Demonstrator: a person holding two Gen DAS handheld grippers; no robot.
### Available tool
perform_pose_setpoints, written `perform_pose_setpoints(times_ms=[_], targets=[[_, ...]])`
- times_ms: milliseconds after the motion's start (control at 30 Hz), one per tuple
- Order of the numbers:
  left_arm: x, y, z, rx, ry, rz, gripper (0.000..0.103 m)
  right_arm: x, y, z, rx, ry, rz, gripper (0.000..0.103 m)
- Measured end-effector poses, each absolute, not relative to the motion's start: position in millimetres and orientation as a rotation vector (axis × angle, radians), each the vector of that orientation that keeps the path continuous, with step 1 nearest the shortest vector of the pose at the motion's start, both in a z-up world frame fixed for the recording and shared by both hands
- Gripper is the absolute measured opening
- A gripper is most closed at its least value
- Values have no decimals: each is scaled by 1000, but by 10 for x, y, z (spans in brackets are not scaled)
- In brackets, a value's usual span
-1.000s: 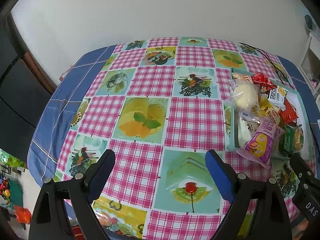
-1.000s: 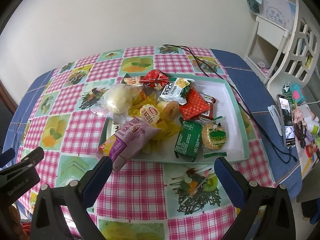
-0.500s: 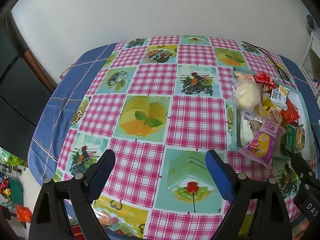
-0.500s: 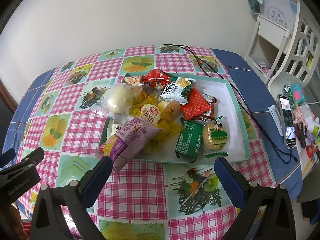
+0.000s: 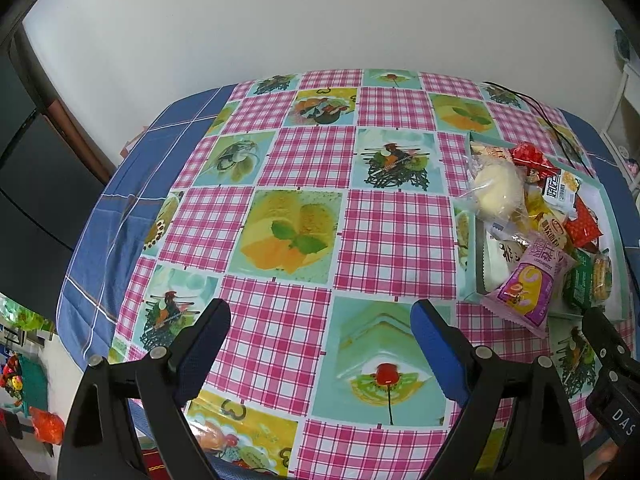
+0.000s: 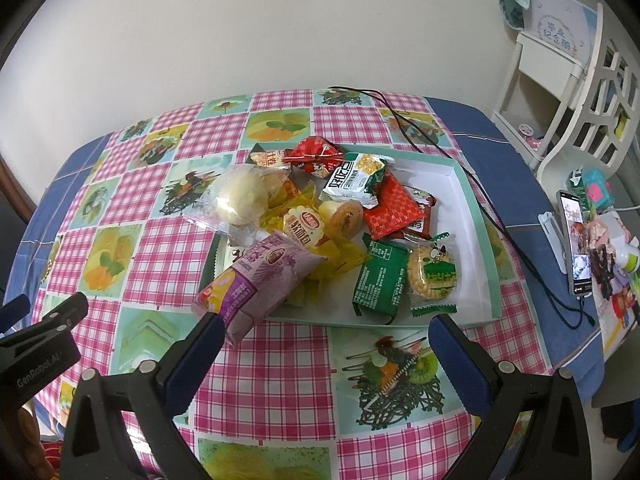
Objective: Organize snacks
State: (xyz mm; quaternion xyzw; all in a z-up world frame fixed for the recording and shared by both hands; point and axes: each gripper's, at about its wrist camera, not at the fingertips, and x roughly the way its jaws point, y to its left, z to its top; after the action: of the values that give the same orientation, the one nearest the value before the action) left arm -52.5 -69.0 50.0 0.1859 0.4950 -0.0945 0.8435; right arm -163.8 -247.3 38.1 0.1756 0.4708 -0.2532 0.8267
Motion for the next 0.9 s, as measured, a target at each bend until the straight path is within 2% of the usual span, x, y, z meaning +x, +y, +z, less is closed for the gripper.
perform_pose_setpoints(times_ms=[900], targets=[[-518, -684, 499, 396, 1046, -203, 92, -1638, -2475, 367, 370, 1005, -534, 103]])
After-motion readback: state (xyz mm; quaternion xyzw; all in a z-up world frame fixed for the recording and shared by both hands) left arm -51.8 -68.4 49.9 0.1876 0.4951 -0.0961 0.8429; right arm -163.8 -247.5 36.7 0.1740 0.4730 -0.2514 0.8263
